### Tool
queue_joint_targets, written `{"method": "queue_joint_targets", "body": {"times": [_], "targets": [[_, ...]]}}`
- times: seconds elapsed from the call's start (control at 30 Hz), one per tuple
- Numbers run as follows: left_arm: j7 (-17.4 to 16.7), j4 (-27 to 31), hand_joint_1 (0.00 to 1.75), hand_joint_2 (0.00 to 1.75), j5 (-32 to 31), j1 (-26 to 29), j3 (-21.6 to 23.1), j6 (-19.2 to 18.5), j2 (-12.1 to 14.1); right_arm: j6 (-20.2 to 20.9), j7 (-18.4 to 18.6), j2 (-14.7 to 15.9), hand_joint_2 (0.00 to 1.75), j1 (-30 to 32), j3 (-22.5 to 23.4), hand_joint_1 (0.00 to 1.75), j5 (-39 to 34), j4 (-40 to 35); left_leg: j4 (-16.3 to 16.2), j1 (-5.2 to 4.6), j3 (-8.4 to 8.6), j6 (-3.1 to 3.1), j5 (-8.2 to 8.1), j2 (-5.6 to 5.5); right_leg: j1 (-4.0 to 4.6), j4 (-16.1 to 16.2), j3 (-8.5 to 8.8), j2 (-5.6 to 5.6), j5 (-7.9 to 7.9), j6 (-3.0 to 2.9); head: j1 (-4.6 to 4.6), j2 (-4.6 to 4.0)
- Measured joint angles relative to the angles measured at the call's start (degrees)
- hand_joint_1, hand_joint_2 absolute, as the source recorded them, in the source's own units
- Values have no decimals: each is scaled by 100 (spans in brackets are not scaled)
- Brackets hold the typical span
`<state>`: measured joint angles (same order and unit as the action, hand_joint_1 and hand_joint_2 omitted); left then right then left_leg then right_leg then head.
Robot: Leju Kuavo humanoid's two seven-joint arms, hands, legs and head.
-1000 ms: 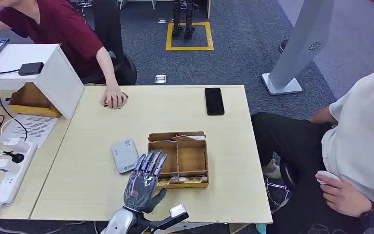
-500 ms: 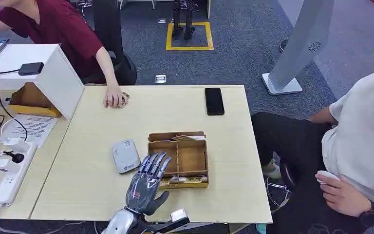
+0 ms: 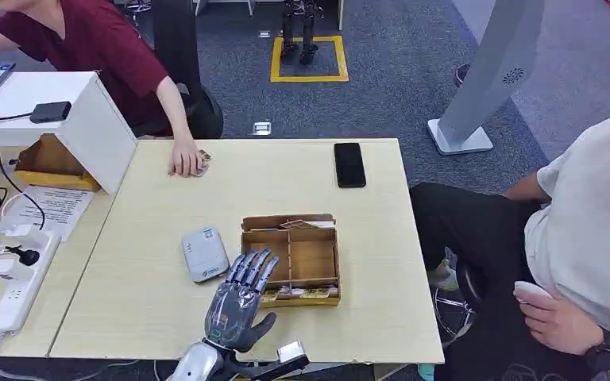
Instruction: Pass the card to the sensor for recognition and then transmit it.
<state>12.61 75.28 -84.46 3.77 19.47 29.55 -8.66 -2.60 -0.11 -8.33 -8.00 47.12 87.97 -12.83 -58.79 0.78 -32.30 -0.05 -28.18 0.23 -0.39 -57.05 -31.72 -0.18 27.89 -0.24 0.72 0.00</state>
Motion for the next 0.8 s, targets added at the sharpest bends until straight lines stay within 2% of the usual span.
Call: {"method": "queue_joint_targets", "body": {"times": [0.53,0.57,0.6,0.8], "targets": [[0,0,0,175,20,2,0,0,-39,0,-9,0,175,1,-2,0,0,0,0,0,0,0,0,0,0,0,0,0,0,0,0,0],[-2,0,30,175,24,2,0,-2,-39,0,-9,0,175,1,0,0,0,0,0,0,0,0,0,0,0,0,0,0,0,0,0,0],[-2,0,164,175,70,2,0,-35,-42,-2,-9,0,175,1,-2,0,0,0,0,0,0,0,0,0,0,0,0,0,0,0,0,0],[-13,0,164,175,223,2,-26,-208,-44,-35,-28,0,175,7,-2,0,-2,0,0,0,0,0,0,0,0,0,0,0,0,0,0,0]]}}
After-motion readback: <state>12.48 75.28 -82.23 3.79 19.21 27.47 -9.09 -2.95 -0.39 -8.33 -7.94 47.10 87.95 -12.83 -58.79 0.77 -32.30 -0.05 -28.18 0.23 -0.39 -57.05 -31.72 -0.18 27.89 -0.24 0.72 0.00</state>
